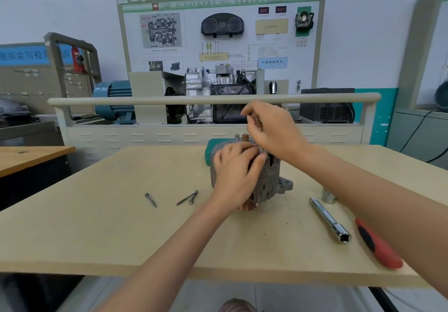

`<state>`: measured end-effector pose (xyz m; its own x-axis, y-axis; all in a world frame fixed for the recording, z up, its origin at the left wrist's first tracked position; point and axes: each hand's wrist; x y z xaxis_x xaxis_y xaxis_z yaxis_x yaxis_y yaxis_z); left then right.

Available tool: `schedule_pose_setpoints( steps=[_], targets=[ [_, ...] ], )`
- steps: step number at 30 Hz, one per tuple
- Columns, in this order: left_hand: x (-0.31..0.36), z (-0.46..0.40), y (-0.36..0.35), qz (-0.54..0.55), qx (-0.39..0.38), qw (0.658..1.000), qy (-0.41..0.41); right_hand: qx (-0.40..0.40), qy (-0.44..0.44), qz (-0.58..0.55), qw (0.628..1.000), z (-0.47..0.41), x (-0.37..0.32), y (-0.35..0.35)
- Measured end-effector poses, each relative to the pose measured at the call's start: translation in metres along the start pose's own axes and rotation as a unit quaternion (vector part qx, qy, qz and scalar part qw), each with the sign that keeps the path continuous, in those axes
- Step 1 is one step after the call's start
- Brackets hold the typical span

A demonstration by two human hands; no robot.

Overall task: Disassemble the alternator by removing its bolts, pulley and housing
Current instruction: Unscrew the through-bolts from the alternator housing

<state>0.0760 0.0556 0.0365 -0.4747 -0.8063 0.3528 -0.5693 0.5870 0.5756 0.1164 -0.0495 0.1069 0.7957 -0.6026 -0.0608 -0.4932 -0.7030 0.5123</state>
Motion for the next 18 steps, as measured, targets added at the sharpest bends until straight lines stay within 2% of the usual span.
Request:
schedule_pose_setpoints(
  steps=[3, 6, 9, 11, 13, 15, 16, 18],
  targets=[
    [0.009, -0.005, 0.001, 0.097, 0.014, 0.994, 0.045, -0.01, -0.035, -0.102, 0.994, 0.0, -0.008, -0.004],
    [0.015, -0.004, -0.001, 0.136, 0.03, 0.988, 0.07, 0.036, -0.119, -0.217, 0.968, 0.0, -0.01, -0.004],
    [0.019, -0.007, 0.002, 0.176, 0.038, 0.98, 0.09, 0.034, -0.152, -0.225, 0.962, 0.001, -0.009, 0.001],
    [0.018, -0.009, 0.002, 0.198, 0.045, 0.974, 0.102, 0.012, -0.132, -0.166, 0.977, 0.001, -0.011, 0.003],
    [0.016, -0.01, 0.0, 0.196, 0.055, 0.973, 0.113, -0.021, -0.095, 0.001, 0.995, 0.001, -0.014, 0.0],
    [0.015, -0.01, -0.002, 0.185, 0.067, 0.971, 0.135, -0.028, -0.072, 0.212, 0.974, 0.002, -0.017, -0.006],
    [0.015, -0.01, -0.002, 0.182, 0.074, 0.97, 0.142, -0.021, -0.073, 0.281, 0.957, 0.002, -0.02, -0.009],
    [0.017, -0.008, -0.001, 0.18, 0.081, 0.97, 0.138, -0.007, -0.085, 0.324, 0.942, 0.004, -0.026, -0.012]
  ],
)
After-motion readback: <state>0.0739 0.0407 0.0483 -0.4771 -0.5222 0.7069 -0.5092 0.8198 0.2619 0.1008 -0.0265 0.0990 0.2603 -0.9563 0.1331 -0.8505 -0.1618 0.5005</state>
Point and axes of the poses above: each hand's wrist, its own z-axis away from the middle knuckle, its own y-axis out of the back of the hand, x = y × z, and after that the axes turned 3 degrees about -y, right-handed
